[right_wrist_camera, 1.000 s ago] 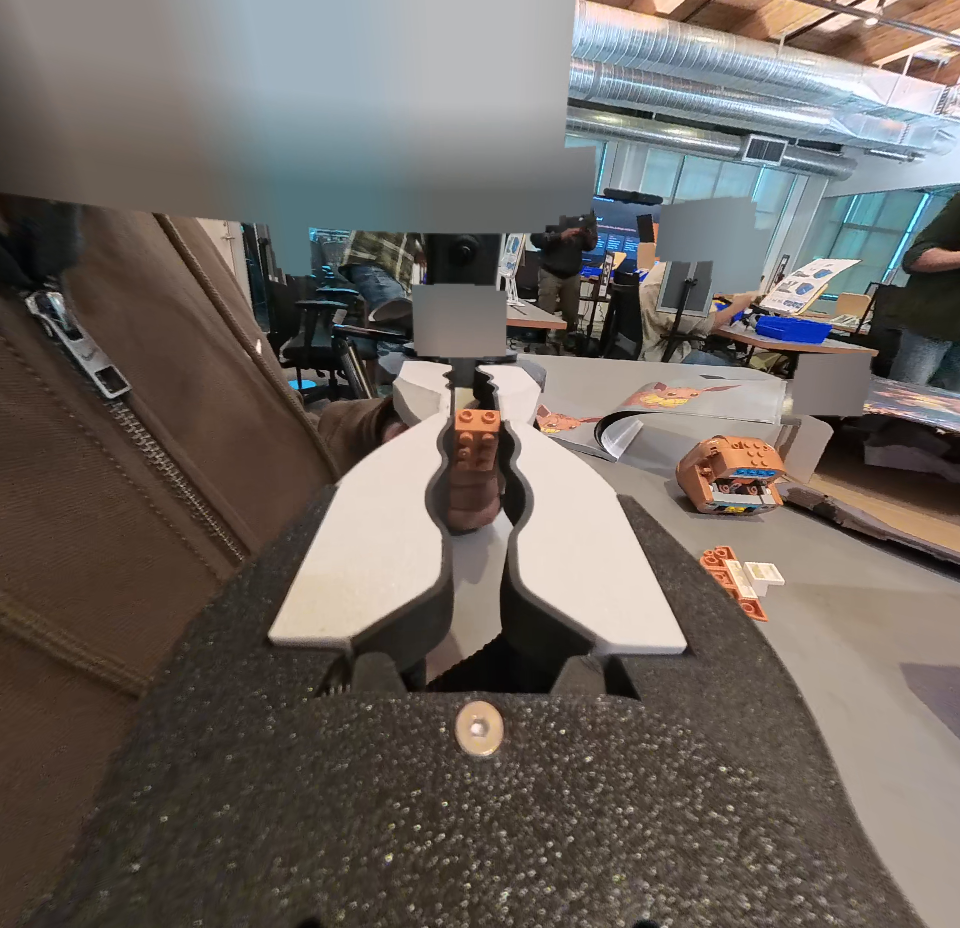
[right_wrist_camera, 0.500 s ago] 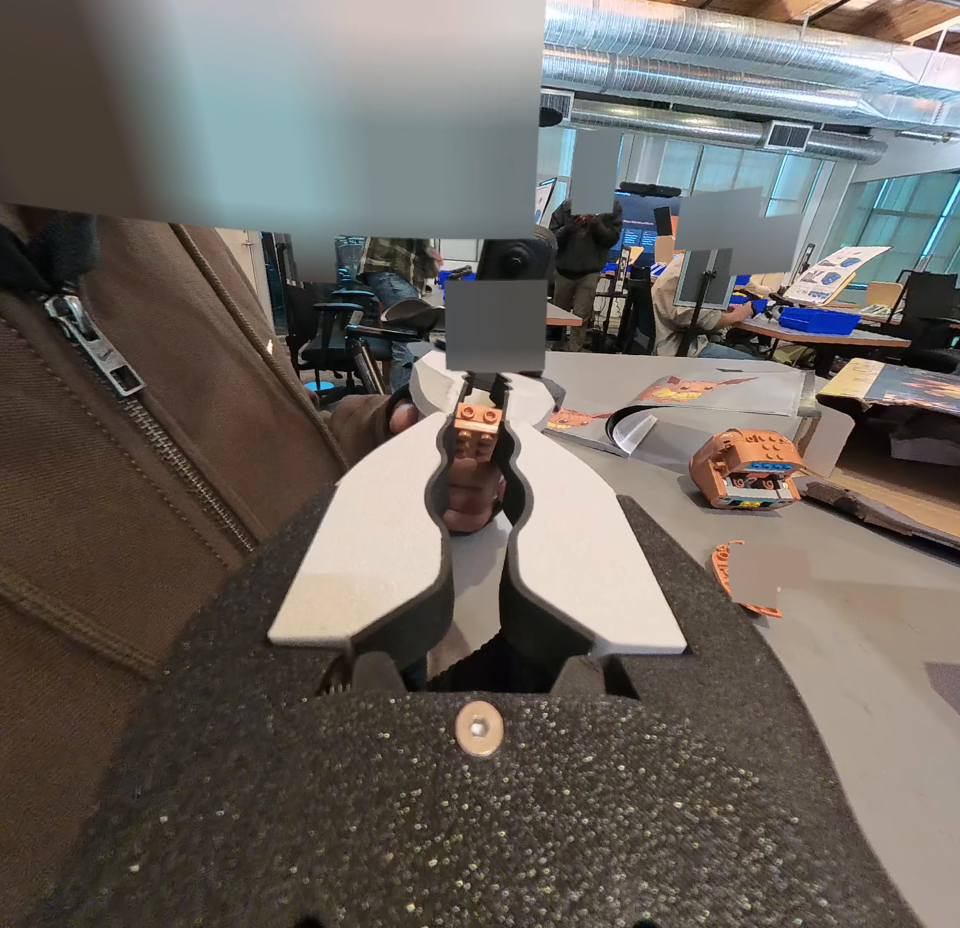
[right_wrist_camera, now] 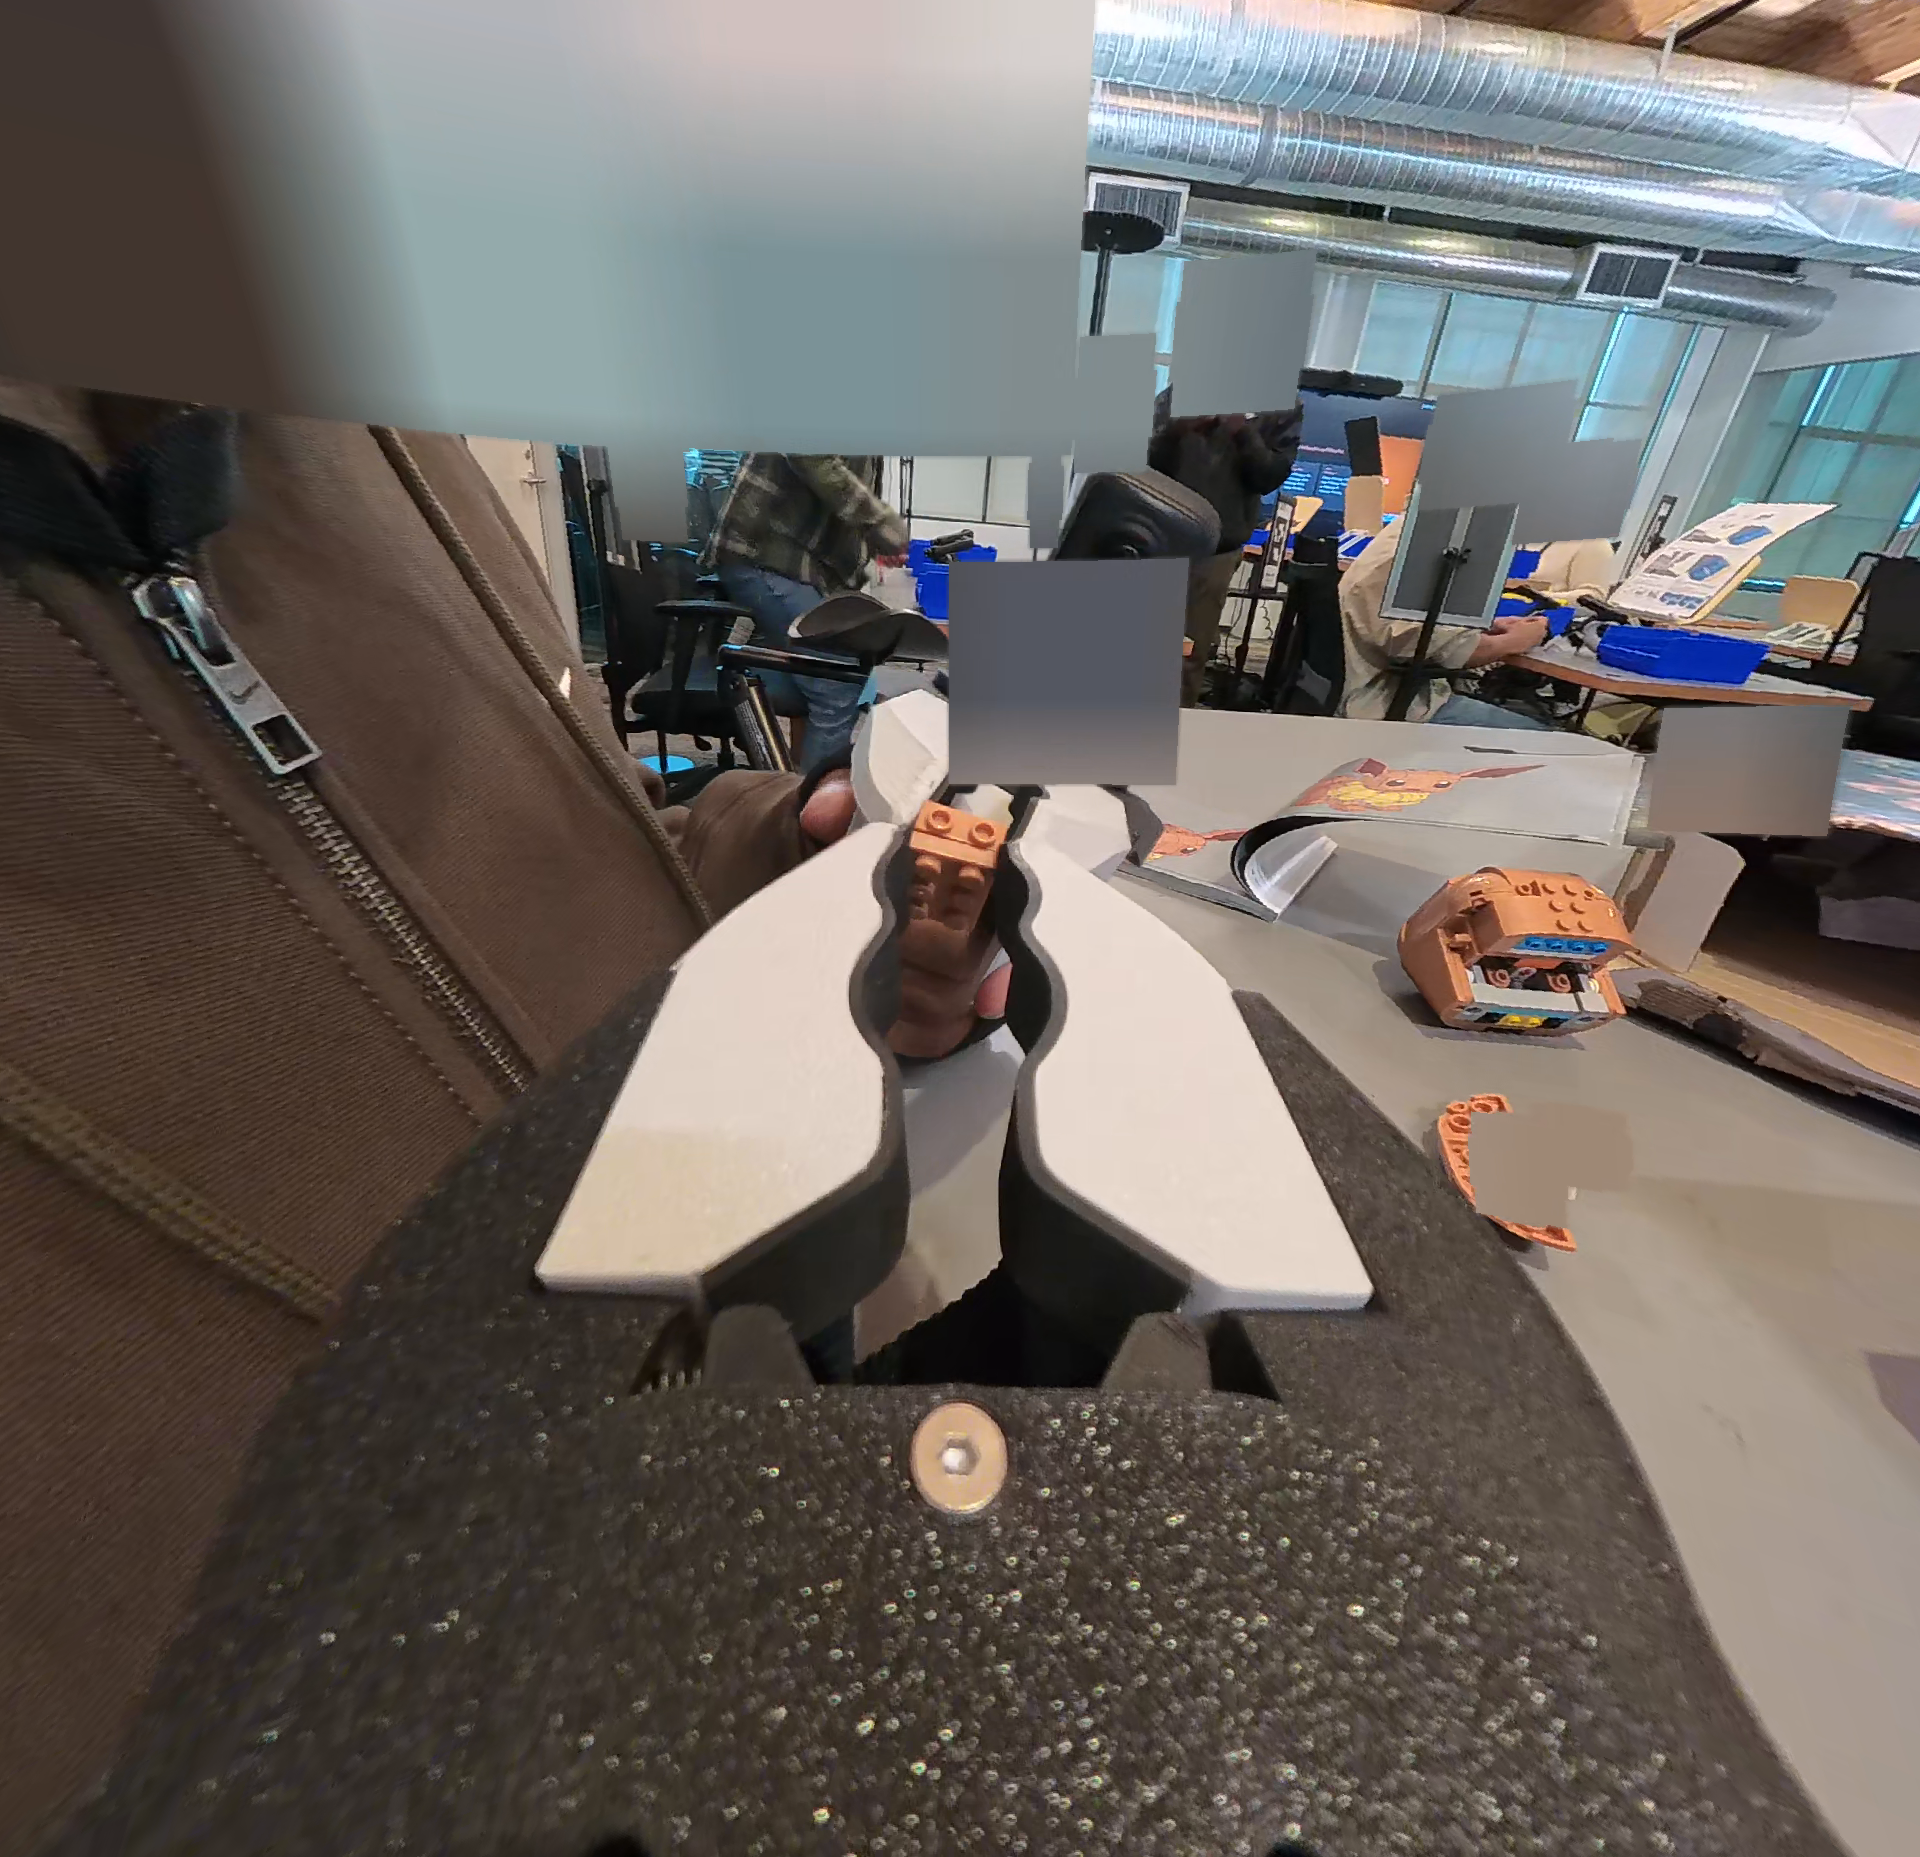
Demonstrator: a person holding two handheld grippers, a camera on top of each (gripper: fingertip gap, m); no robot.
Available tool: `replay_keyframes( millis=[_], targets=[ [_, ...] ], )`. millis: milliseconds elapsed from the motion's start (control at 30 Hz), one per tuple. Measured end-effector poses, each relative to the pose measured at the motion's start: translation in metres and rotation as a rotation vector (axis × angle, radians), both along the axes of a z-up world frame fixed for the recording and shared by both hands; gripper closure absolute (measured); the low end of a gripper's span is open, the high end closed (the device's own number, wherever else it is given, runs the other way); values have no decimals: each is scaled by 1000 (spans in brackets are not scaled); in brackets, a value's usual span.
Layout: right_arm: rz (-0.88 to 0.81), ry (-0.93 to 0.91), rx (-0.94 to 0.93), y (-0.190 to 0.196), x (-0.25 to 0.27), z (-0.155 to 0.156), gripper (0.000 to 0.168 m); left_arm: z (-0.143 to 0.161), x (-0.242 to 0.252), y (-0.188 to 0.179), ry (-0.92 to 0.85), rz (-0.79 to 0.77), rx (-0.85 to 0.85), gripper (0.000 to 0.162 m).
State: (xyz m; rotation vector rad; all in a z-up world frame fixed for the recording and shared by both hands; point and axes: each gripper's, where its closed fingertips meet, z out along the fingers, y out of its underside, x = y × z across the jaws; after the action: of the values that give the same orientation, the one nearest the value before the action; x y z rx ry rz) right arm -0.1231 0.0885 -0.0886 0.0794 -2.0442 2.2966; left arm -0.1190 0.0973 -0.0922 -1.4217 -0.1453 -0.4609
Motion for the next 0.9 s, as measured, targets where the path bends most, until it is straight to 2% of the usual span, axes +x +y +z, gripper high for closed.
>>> replay_keyframes(
  millis=[367,633,900],
  targets=[
    [-4,-17,-15,0,-5,2,153,2,-3,0,-126,-70,7,146],
    [-37,-83,-28,1,-14,3,151,3,-12,-1,35,105,32,146],
    [-18,-113,-9,-2,-14,0,152,3,-13,-1,94,151,27,146]
  ],
)
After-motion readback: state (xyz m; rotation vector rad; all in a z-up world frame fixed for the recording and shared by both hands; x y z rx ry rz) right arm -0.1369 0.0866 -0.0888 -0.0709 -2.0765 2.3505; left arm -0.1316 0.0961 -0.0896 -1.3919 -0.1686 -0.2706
